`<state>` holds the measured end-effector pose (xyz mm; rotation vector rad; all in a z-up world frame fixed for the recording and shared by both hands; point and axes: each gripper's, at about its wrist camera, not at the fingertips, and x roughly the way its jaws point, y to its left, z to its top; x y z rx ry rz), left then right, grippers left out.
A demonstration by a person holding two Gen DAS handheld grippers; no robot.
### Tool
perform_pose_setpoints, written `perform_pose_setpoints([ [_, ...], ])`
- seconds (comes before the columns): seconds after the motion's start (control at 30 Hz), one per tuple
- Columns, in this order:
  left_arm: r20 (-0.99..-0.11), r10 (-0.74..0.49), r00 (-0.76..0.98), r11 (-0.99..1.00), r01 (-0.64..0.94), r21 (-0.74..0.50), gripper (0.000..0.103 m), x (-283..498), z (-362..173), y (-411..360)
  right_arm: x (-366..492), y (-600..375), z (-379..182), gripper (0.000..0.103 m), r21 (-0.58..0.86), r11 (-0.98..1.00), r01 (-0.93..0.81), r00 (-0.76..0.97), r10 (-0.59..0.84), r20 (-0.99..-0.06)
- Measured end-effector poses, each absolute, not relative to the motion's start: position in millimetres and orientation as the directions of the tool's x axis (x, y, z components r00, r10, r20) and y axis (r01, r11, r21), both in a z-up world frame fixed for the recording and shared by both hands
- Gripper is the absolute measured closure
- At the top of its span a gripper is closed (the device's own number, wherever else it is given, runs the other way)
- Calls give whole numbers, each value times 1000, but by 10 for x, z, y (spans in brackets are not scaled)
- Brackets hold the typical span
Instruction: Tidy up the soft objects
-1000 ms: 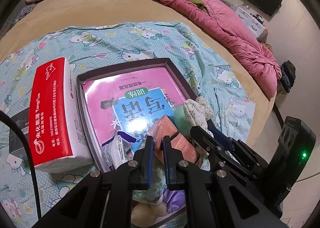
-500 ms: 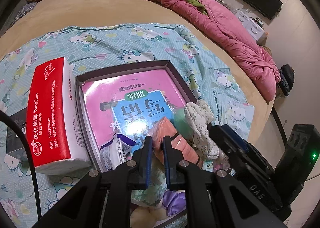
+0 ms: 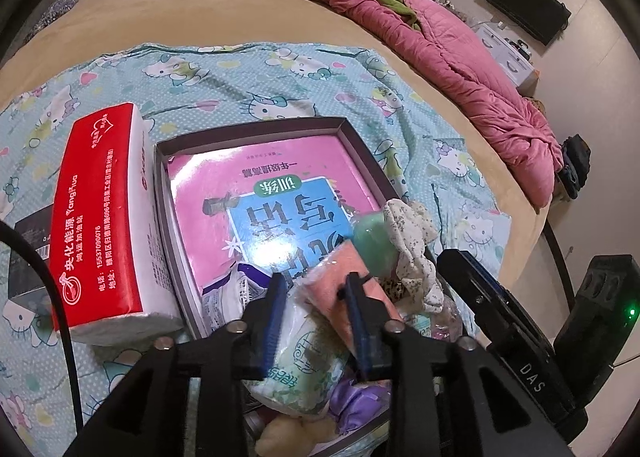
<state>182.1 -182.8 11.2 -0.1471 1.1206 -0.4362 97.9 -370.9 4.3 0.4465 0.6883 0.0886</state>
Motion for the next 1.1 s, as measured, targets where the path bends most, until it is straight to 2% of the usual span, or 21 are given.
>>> perform_pose_setpoints([
  [0.13, -833, -417, 364, 903, 273, -333, 64, 1796, 127, -1828, 969, -3708, 50, 45, 427, 901, 71, 776, 219, -591],
  [0.27, -827, -424, 369, 899, 281, -336, 53, 1776, 160, -1832, 955, -3693, 58, 39, 421, 904, 73, 778, 213, -592],
  [0.53, -829, -394, 397, 912, 285, -297, 45, 1726, 233, -1803, 926, -3695, 76, 31, 398, 912, 97, 777, 181, -603],
  [0.6, -828, -386, 407, 915, 282, -288, 41, 1708, 259, -1770, 906, -3703, 78, 28, 395, 912, 108, 777, 170, -606],
  [1.1, -815, -339, 470, 935, 260, -239, 21, 1489, 446, -1494, 726, -3545, 353, 26, 331, 933, 145, 796, 89, -599],
])
